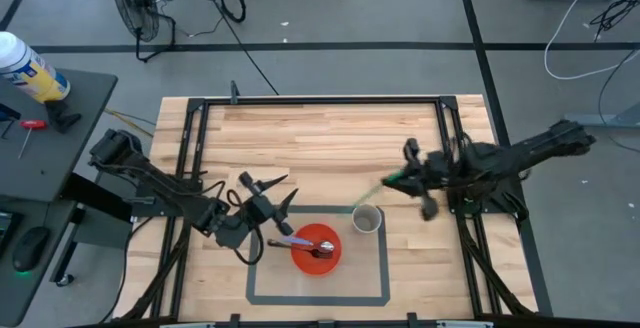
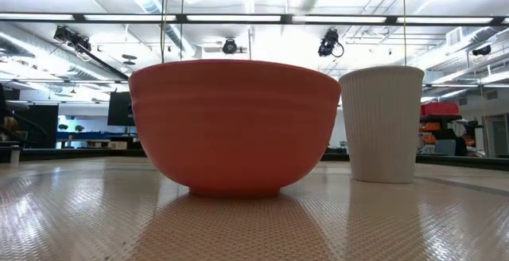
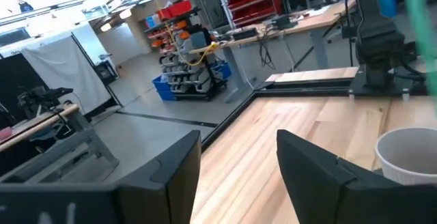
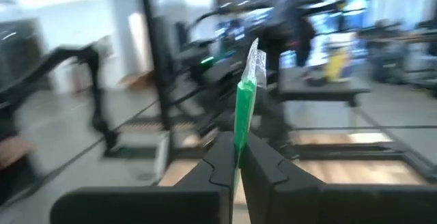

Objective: Pick & Place Utensil
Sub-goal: Put the straw into the white cup, then return to Home Position

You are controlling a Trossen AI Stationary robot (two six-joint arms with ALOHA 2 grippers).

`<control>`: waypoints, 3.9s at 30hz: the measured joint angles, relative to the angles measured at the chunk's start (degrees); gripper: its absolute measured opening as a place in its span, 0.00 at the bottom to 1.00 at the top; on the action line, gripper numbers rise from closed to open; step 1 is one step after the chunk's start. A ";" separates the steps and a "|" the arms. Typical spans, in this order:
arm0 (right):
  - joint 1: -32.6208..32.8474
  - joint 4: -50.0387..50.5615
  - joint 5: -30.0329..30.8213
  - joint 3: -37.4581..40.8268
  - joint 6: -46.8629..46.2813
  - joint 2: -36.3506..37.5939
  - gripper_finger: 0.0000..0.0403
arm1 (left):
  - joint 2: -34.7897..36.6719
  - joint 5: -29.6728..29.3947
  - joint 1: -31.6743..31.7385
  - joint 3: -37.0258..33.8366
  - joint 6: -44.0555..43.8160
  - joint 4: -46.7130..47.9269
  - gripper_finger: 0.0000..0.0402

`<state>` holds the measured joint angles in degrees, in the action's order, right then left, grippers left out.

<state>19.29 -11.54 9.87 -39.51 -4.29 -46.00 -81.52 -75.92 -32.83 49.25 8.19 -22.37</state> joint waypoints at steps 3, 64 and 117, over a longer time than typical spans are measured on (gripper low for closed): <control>0.97 8.03 -3.48 0.00 0.29 5.50 0.05 | -0.01 2.96 1.64 0.01 -0.66 0.06 0.48; -17.34 -2.83 -3.59 0.00 8.57 -10.08 0.66 | 8.05 64.32 38.10 -22.97 -11.95 -8.17 0.26; -14.95 17.68 -11.00 34.41 -8.35 43.43 0.05 | 77.58 77.28 45.74 -37.41 -15.35 26.74 0.11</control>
<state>4.35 6.14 -1.13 -5.09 -12.64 -2.57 -3.95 1.36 12.91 11.84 -7.16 4.37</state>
